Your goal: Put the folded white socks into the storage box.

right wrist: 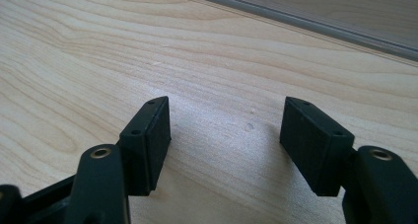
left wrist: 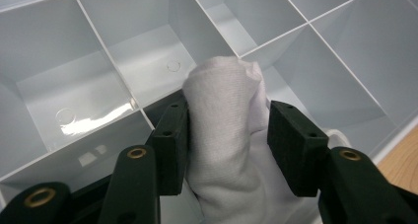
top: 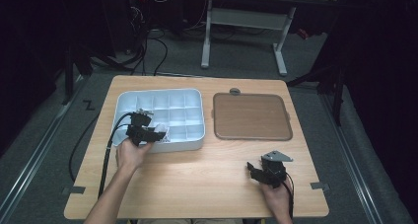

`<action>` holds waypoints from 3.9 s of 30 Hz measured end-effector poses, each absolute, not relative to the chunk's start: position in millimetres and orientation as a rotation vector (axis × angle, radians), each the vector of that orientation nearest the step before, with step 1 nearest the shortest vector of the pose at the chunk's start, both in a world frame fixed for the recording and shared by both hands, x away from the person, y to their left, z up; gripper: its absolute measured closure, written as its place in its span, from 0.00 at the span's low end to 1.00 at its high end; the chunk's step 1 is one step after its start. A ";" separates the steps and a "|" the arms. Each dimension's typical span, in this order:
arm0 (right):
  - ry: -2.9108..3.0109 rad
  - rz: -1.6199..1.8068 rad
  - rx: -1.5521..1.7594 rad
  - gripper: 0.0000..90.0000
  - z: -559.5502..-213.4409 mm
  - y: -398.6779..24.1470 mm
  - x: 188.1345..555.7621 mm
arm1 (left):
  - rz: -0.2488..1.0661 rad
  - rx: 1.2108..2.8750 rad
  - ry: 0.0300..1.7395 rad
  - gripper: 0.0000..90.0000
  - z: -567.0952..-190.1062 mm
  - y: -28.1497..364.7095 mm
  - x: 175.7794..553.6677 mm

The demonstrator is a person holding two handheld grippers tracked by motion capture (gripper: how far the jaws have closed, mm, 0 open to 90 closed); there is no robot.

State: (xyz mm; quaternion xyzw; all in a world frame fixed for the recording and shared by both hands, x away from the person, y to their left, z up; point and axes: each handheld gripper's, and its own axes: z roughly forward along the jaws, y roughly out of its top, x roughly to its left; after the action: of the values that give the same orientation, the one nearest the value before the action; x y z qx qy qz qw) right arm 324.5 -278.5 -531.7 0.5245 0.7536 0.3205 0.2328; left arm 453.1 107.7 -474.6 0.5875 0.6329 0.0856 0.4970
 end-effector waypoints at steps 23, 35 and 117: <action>2.071 0.881 1.441 0.41 -531.7 -278.5 324.5 | 0.317 1.428 1.476 0.88 -465.5 108.5 446.4; 2.071 0.882 1.438 0.41 -531.8 -278.6 324.6 | 0.339 1.530 1.506 0.96 -480.8 97.6 452.1; 2.070 0.883 1.441 0.41 -531.8 -278.4 324.1 | 0.255 1.288 1.420 0.56 -440.1 138.0 425.3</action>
State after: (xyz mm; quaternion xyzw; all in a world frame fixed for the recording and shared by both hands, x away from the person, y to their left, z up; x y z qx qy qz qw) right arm 324.1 -278.4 -531.8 0.5246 0.7533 0.3214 0.2324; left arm 425.3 138.0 -440.1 0.5483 0.6045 0.1083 0.5676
